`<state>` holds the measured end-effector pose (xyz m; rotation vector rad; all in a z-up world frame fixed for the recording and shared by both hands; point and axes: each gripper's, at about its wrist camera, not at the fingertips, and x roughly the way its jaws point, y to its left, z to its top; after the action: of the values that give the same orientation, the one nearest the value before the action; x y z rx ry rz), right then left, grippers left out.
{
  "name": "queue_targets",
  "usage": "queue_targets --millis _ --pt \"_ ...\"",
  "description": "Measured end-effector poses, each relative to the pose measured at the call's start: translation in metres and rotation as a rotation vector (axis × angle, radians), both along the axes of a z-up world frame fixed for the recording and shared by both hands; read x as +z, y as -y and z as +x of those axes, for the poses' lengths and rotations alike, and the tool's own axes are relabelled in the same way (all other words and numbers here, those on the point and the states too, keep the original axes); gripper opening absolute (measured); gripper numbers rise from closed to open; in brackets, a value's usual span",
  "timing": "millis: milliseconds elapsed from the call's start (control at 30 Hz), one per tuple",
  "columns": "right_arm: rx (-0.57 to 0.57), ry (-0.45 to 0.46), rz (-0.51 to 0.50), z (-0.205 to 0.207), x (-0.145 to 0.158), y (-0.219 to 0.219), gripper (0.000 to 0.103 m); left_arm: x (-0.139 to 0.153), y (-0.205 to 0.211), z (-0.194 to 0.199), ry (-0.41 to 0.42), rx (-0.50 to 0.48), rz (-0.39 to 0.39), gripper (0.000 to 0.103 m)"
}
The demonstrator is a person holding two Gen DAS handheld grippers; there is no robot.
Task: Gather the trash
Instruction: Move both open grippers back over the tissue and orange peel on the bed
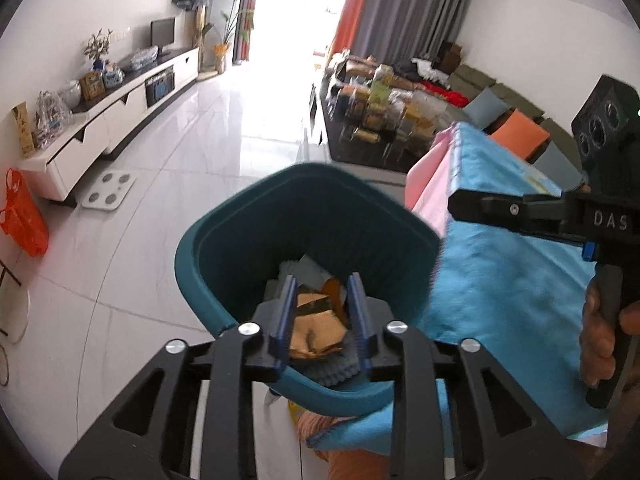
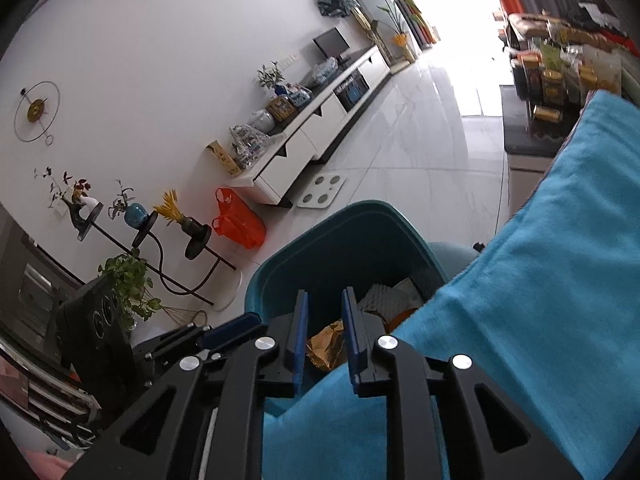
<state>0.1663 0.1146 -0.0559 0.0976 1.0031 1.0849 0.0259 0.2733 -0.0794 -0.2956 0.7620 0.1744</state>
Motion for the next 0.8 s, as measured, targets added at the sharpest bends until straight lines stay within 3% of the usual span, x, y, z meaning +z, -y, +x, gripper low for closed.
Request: queue_targets --millis 333,400,533,800 --pt "-0.062 0.133 0.045 -0.025 0.033 0.083 0.029 0.041 0.064 -0.012 0.154 -0.171 0.028 0.055" --pt "-0.102 0.15 0.054 -0.027 0.037 0.105 0.034 0.046 0.079 -0.011 0.169 -0.212 0.028 0.057" --pt "-0.203 0.19 0.05 -0.033 0.043 0.158 0.036 0.05 0.12 -0.003 0.182 -0.325 0.019 0.057" --pt "-0.429 0.182 0.027 -0.035 0.035 0.26 0.036 0.047 0.202 0.024 0.162 -0.523 -0.005 0.057"
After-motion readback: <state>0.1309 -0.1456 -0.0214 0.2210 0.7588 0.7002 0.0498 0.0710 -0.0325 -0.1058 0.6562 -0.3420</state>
